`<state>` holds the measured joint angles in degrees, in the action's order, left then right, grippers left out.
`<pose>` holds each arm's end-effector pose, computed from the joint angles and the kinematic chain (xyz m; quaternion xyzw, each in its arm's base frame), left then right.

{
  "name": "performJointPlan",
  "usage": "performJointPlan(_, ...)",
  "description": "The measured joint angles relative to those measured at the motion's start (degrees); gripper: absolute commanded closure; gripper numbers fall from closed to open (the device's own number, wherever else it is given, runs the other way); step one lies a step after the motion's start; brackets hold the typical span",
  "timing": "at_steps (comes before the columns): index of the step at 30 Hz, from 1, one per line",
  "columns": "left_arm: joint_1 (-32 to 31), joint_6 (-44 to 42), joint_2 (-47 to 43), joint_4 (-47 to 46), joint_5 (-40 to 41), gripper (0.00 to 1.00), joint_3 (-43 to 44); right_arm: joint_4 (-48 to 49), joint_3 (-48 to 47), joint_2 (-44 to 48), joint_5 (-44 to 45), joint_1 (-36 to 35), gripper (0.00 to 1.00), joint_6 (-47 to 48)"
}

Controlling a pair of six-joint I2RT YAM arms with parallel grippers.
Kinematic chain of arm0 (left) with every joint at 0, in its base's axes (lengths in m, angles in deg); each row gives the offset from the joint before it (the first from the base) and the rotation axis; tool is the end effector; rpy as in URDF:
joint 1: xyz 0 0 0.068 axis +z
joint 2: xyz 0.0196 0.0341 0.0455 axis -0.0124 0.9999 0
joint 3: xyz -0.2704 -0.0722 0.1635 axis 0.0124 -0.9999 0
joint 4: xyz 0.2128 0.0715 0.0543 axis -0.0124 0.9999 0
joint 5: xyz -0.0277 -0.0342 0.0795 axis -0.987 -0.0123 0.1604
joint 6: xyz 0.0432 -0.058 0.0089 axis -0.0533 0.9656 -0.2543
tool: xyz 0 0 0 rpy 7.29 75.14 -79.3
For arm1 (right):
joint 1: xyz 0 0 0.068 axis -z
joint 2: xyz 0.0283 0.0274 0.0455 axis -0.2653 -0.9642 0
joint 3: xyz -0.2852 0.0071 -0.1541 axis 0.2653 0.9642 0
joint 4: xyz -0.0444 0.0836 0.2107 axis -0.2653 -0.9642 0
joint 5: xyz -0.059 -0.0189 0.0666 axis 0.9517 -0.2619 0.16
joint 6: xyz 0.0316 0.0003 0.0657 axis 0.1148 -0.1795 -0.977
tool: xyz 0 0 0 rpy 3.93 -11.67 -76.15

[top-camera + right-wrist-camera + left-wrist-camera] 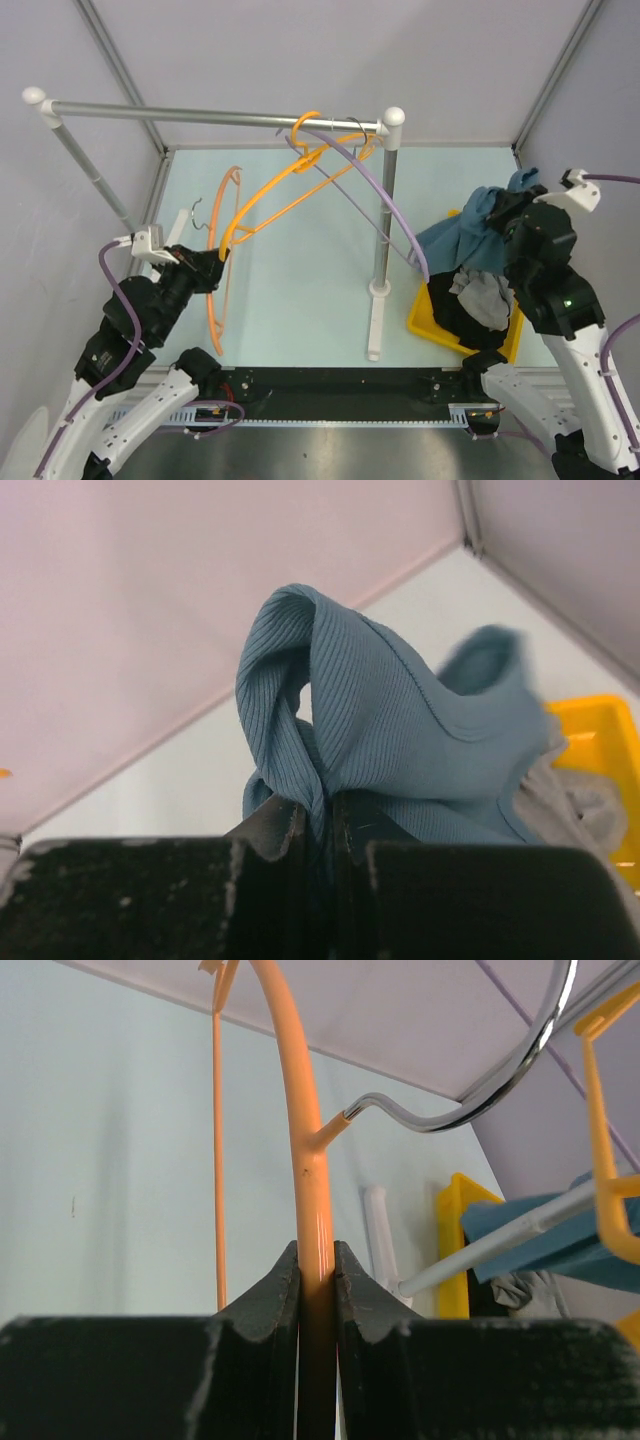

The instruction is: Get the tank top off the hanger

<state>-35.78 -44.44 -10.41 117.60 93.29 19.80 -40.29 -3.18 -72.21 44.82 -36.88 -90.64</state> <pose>0.0204 0.0088 0.3646 -0.0990 0.7382 -0.2753 0.6079 0.0904 -0.0032 0.4446 0.2609 0.7088 0.0532 0.6532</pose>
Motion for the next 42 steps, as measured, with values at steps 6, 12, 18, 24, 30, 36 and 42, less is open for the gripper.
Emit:
performJointPlan(6,0.0,-2.2,4.0,0.6,-4.0,1.0,5.4,-2.1,-5.7,0.2,0.2,2.1,1.0,2.8)
performJointPlan(12,0.0,-5.4,7.9,4.9,-6.8,1.0,13.9,-4.5,2.3,3.1,-3.1,2.3,1.0,3.1)
performJointPlan(18,0.0,-9.6,14.4,10.7,-8.5,1.0,28.1,-8.7,11.4,3.6,-9.4,2.4,0.39,-0.6)
performJointPlan(24,0.0,-11.9,21.6,13.6,-12.0,1.0,39.2,-12.4,13.5,5.3,-13.8,2.4,0.0,-5.5)
performJointPlan(30,0.0,-13.7,28.6,16.3,-16.2,1.0,44.0,-14.9,12.3,7.7,-15.5,2.4,0.0,-5.4)
performJointPlan(36,0.0,-15.2,35.2,18.2,-18.5,1.0,49.9,-15.8,9.8,10.9,-15.8,2.4,0.0,-4.2)
performJointPlan(42,0.0,-17.2,41.7,19.1,-17.7,1.0,57.0,-16.5,8.3,13.7,-15.7,2.4,0.0,-3.0)
